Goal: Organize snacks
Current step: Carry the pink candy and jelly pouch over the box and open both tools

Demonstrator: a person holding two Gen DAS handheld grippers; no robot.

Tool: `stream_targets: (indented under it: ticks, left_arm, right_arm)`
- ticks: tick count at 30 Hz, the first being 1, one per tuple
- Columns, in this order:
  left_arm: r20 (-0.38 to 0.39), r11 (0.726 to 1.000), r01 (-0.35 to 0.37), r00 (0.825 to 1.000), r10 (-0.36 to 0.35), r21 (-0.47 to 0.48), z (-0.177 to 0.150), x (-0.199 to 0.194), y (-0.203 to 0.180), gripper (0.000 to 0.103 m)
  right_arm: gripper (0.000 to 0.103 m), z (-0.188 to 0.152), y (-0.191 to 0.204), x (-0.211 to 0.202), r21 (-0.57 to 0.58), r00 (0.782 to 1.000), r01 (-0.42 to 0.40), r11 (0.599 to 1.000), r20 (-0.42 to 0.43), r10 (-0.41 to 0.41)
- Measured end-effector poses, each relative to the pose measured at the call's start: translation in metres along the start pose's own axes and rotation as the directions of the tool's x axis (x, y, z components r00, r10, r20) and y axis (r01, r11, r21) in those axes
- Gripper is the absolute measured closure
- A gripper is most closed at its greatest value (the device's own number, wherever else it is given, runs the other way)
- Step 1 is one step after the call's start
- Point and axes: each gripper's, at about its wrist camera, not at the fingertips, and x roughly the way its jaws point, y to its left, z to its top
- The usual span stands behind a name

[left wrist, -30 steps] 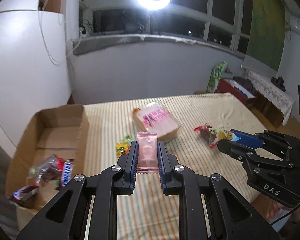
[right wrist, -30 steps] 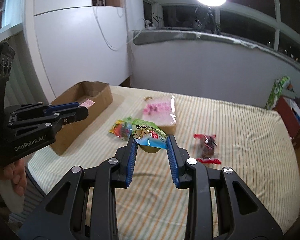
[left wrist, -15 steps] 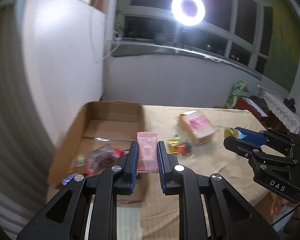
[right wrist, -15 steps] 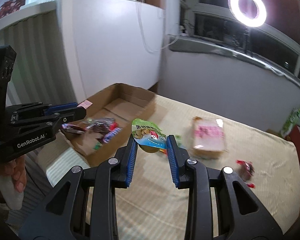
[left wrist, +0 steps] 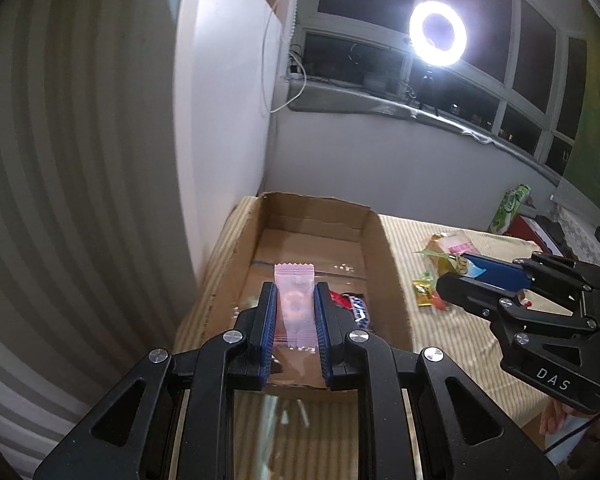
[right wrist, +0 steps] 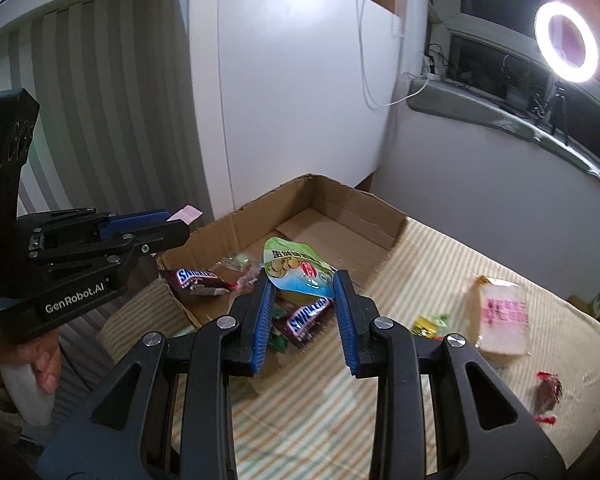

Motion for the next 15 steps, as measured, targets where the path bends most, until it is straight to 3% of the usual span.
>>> stream_targets:
  ticks: [15]
  left_arm:
    - [-0.039,1.000,0.020,0.999,-0.021,-0.012,0.002,0.025,0.016,0.086]
  right_arm:
    - [0.070,0.003,0.004,0.036,-0.020,0.998,-0.039,0.999,-0.057,0.038]
